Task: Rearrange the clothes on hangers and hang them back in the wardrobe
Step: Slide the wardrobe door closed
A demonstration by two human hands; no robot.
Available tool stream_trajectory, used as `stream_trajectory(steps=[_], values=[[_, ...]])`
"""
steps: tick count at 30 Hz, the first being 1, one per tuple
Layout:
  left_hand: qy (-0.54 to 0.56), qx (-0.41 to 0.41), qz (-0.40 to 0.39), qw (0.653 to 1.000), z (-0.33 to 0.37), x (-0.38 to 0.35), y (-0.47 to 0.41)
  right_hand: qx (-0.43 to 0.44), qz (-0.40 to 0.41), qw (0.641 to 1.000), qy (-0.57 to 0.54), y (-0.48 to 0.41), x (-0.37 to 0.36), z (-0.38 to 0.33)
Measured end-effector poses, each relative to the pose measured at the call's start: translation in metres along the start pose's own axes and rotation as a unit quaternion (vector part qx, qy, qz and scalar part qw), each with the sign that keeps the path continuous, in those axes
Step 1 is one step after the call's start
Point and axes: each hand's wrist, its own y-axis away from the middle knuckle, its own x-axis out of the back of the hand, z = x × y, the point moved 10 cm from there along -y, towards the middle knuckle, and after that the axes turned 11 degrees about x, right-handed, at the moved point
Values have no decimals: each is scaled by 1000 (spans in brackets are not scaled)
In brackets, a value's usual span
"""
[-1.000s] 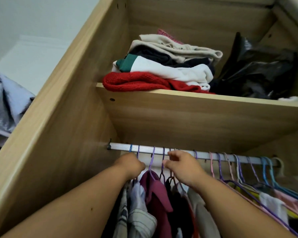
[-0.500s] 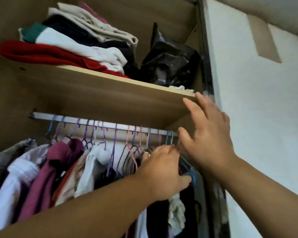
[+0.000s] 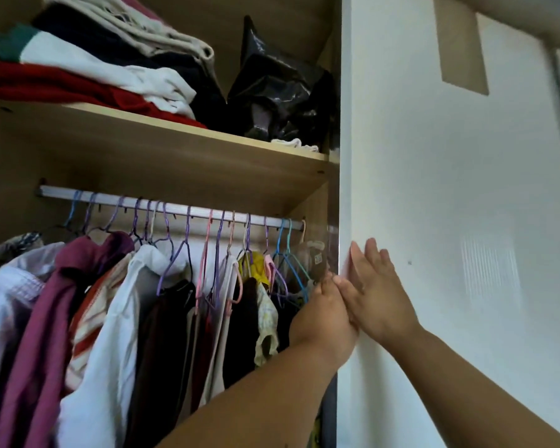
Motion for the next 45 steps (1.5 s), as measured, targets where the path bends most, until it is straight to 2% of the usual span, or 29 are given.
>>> stream_trajectory(steps=[6, 11, 22, 34, 42, 45], values=[[-65, 34, 31, 997, -3, 10, 0, 2, -26, 999, 42, -3, -7, -4], [-55, 24, 32, 998, -16, 25, 6, 7, -39, 999, 37, -4, -13, -23], [-42, -1, 35, 998, -73, 84, 18, 13, -29, 996, 85, -11, -33, -101], [-25, -16, 76, 997, -153, 167, 33, 72, 27, 992, 101, -19, -66, -205], [-130, -27, 167, 977, -196, 255, 65, 168, 94, 977, 96, -26, -84, -288], [-210, -12, 217, 953, -211, 286, 82, 217, 96, 966, 98, -24, -89, -315]])
